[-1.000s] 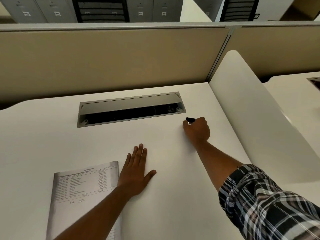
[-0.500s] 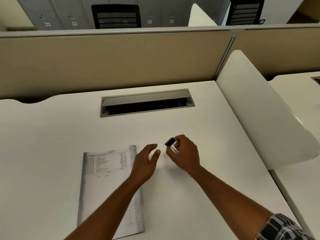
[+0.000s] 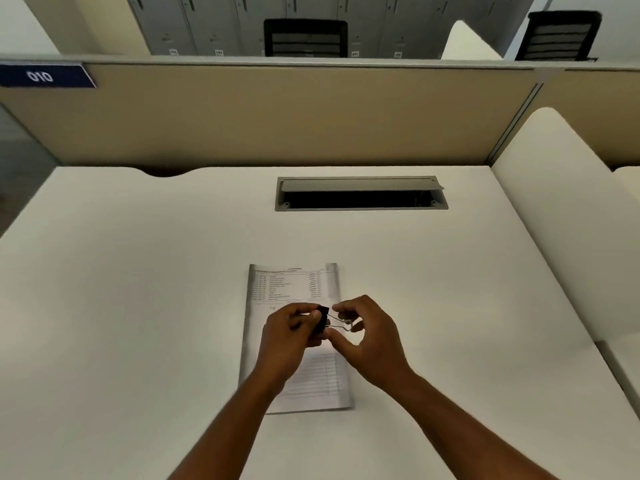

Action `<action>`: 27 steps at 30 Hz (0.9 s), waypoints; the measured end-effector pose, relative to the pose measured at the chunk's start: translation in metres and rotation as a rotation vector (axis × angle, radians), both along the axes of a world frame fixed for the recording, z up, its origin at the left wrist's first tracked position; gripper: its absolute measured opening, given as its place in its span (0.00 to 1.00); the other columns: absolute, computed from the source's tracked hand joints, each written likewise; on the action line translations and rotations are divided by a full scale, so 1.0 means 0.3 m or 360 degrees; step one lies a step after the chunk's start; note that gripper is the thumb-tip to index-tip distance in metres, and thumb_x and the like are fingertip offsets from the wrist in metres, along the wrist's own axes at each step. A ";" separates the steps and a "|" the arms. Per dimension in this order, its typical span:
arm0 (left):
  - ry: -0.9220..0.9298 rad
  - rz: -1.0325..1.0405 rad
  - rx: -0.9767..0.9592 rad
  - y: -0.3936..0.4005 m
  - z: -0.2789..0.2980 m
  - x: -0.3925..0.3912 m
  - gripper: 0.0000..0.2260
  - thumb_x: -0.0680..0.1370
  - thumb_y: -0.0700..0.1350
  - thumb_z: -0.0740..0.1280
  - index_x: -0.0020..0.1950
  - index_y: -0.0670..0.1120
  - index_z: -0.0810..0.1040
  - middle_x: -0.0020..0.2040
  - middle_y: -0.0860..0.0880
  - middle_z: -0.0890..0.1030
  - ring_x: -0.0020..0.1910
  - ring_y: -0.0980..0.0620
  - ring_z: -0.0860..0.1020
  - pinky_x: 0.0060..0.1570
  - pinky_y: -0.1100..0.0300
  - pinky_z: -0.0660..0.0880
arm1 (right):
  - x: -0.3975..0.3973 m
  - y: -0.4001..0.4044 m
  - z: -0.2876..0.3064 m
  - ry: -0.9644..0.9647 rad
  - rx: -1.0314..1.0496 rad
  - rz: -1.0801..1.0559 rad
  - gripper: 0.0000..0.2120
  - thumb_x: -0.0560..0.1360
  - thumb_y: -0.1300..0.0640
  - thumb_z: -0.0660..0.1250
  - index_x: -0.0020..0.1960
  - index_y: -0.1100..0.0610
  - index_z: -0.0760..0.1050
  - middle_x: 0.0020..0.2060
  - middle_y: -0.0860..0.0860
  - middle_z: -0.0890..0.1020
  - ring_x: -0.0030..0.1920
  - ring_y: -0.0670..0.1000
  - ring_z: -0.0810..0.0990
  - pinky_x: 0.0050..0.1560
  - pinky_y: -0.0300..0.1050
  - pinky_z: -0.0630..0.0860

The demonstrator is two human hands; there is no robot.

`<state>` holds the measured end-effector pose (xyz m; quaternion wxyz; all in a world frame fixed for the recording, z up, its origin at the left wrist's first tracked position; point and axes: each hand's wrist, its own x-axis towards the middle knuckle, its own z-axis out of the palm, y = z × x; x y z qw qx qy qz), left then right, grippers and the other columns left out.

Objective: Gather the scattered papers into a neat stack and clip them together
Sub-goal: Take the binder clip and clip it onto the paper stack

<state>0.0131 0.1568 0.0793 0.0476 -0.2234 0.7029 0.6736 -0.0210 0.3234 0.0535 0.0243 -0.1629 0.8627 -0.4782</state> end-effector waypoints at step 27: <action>0.0045 -0.0105 0.0291 -0.375 0.004 0.294 0.07 0.81 0.39 0.64 0.56 0.44 0.78 0.51 0.47 0.86 0.50 0.49 0.85 0.54 0.53 0.81 | 0.274 -0.370 0.101 -0.0780 -0.0600 -0.0486 0.05 0.75 0.59 0.75 0.51 0.52 0.84 0.46 0.46 0.87 0.47 0.48 0.85 0.45 0.44 0.83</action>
